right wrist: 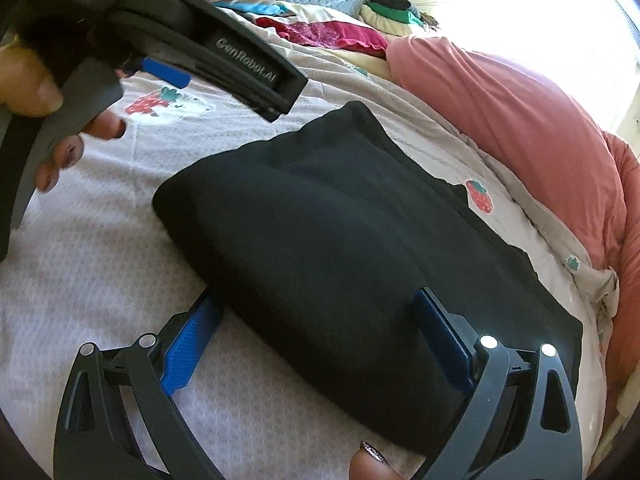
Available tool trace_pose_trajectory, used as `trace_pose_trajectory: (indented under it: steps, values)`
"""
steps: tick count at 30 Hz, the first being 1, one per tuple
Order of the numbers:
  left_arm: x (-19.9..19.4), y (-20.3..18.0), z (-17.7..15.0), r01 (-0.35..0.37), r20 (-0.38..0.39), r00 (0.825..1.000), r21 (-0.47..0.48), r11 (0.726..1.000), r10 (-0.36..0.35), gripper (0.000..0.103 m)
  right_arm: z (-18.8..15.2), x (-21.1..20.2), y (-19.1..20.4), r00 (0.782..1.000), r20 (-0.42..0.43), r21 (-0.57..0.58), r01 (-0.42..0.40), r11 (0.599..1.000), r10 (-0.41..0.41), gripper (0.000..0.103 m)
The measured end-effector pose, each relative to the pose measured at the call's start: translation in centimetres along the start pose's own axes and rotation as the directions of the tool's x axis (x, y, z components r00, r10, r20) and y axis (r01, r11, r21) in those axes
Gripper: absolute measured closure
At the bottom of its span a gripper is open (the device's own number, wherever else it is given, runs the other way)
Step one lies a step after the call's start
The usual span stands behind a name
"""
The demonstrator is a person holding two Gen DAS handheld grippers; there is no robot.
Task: Fold small clothes
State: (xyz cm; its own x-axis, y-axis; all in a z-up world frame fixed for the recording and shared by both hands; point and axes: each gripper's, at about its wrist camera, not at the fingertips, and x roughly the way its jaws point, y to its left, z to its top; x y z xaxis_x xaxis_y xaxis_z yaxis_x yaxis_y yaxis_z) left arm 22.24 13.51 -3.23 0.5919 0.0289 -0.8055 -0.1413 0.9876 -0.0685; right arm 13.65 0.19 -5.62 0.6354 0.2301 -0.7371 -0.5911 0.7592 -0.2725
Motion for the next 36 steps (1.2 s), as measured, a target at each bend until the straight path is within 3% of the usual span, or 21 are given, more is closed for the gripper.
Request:
trace_pose_trajectory:
  steps: [13, 20, 21, 23, 25, 30, 36]
  values:
    - [1.4, 0.0, 0.5, 0.012, -0.030, 0.999, -0.013, 1.000, -0.013, 0.010, 1.7, 1.3, 0.4, 0.995, 0.058, -0.030, 0.084, 0.996, -0.083, 0.010]
    - [2.3, -0.6, 1.4, 0.061, -0.049, 0.997, -0.035, 0.998, -0.063, 0.010, 1.2, -0.2, -1.0, 0.991, 0.122, 0.029, 0.046, 0.999, -0.050, 0.052]
    - [2.3, -0.7, 1.5, 0.076, -0.050, 0.996, -0.043, 0.996, -0.079, 0.010, 1.1, -0.5, -1.1, 0.990, 0.135, 0.032, 0.039, 0.999, -0.043, 0.057]
    - [2.5, -1.0, 1.9, 0.121, -0.059, 0.991, -0.065, 0.991, -0.124, 0.010, 0.9, -1.1, -1.3, 0.988, 0.154, 0.035, 0.028, 0.999, -0.033, 0.076]
    - [2.7, -1.4, 2.3, 0.152, -0.070, 0.985, -0.076, 0.985, -0.158, 0.010, 0.7, -1.6, -1.4, 0.984, 0.175, 0.045, 0.032, 0.998, -0.039, 0.083]
    - [3.6, -2.4, 2.7, 0.234, -0.103, 0.964, -0.118, 0.965, -0.247, 0.010, 0.2, -2.9, -2.5, 0.975, 0.215, 0.096, 0.034, 0.995, -0.054, 0.090]
    - [4.2, -3.3, 2.8, 0.353, -0.102, 0.919, -0.219, 0.910, -0.381, 0.010, -0.5, -4.1, -3.3, 0.969, 0.243, 0.138, 0.019, 0.990, -0.053, 0.092]
